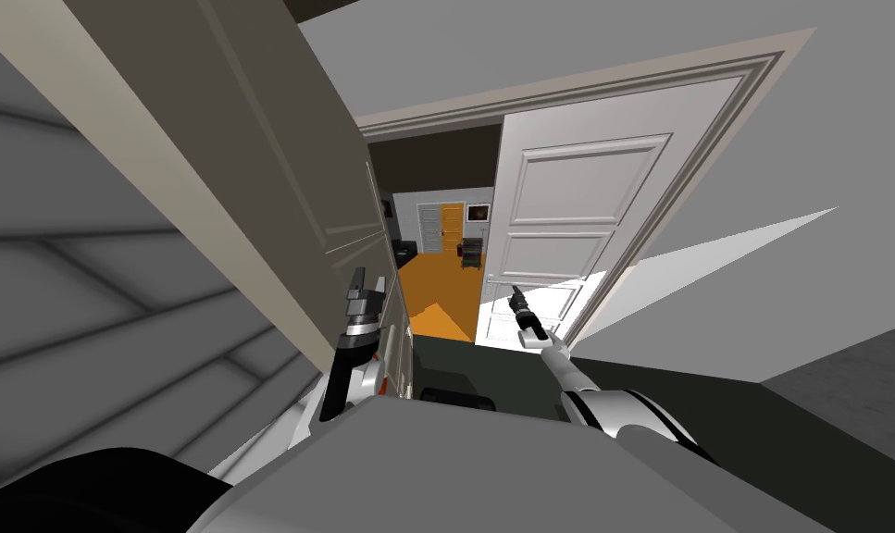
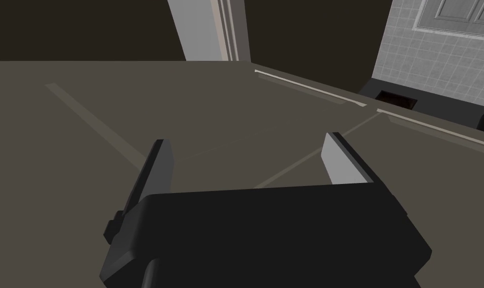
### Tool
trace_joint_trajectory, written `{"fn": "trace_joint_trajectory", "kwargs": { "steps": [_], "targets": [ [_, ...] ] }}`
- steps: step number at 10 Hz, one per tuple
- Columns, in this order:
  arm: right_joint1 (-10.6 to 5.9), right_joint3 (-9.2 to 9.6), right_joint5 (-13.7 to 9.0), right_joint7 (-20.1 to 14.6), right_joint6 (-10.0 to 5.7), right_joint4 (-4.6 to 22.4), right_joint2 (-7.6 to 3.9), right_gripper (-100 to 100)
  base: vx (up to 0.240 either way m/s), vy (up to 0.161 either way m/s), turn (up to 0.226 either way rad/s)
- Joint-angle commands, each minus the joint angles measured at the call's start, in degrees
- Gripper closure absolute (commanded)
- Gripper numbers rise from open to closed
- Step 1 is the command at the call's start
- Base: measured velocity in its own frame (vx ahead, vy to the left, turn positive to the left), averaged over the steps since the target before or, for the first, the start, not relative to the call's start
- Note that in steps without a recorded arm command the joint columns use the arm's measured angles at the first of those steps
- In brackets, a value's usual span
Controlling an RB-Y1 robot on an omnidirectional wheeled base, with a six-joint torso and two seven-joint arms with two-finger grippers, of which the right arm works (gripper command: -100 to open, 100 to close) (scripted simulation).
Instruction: Pull the door open
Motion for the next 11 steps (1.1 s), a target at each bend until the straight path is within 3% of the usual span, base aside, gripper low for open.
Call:
{"fn": "trace_joint_trajectory", "kwargs": {
  "steps": [1,2,11],
  "targets": [
    [-0.09,0.00,-0.01,-0.02,-0.01,0.14,-0.02,-100,0.015,-0.010,0.031],
    [-0.04,0.00,0.00,0.00,0.01,0.04,0.00,-100,-0.084,-0.044,0.117],
    [-0.03,-0.44,-0.32,0.79,-0.50,-0.22,0.18,-100,-0.180,-0.172,0.050]
  ]
}}
